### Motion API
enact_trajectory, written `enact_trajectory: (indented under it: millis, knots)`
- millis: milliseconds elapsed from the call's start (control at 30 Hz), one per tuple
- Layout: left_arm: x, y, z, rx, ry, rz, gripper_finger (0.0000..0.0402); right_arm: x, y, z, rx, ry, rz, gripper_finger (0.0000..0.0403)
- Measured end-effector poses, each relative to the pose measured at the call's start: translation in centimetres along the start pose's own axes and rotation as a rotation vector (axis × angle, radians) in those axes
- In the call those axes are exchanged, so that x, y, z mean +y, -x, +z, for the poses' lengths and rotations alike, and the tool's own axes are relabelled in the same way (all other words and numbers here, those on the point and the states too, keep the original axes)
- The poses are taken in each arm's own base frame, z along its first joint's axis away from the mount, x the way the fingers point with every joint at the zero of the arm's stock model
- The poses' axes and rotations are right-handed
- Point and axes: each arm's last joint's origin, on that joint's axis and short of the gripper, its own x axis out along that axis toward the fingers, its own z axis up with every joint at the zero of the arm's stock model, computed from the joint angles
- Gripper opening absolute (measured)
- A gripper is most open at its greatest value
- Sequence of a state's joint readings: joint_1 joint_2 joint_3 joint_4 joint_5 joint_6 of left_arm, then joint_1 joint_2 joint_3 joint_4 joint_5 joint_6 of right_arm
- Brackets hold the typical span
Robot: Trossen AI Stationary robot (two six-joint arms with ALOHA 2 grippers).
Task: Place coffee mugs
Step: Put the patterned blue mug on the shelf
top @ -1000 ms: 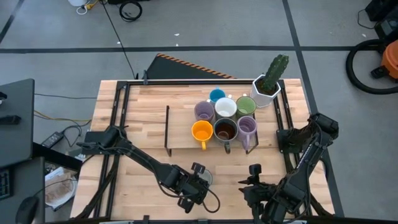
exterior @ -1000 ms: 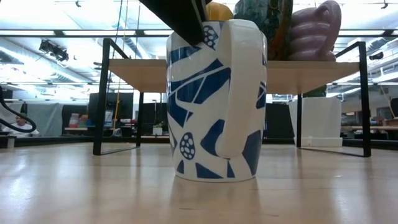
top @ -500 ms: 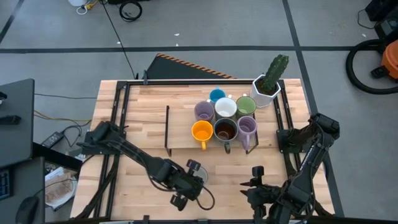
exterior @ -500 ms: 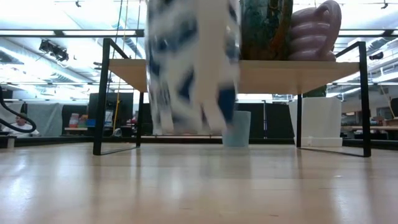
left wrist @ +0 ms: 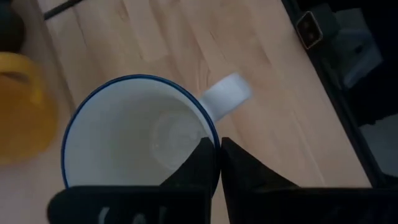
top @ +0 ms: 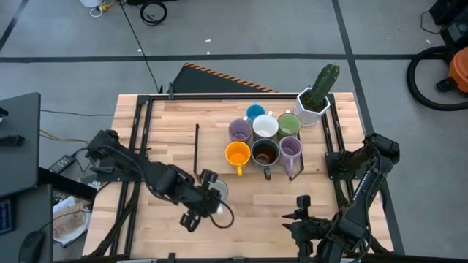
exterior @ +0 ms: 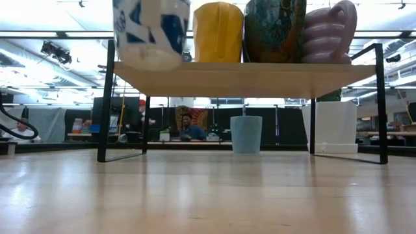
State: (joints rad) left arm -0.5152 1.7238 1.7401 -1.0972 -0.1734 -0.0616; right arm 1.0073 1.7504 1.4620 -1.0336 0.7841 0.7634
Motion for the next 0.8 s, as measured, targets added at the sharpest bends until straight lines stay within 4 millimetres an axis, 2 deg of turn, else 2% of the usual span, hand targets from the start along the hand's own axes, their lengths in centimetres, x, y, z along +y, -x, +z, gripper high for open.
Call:
enact_trajectory:
  millis: [233, 400, 567, 800]
  knots:
    - [1.8, 2.8, -1.4, 0.029, -0.055, -0.022, 0.0019, 0.0, 0.0, 0.0, -0.008, 0.010, -0.007, 0.0127]
    - [3.4, 3.9, -1.9, 0.014, -0.126, -0.003, 0.0019, 0.0, 0.0, 0.1, -0.011, 0.009, -0.006, 0.0127]
    - [5.1, 4.6, -2.4, 0.012, -0.132, -0.013, 0.0019, 0.0, 0.0, 0.1, -0.025, 0.015, -0.019, 0.0127]
    - [7.5, 4.6, -3.1, 0.058, -0.190, -0.001, 0.0019, 0.0, 0.0, 0.2, -0.033, 0.016, -0.020, 0.0127]
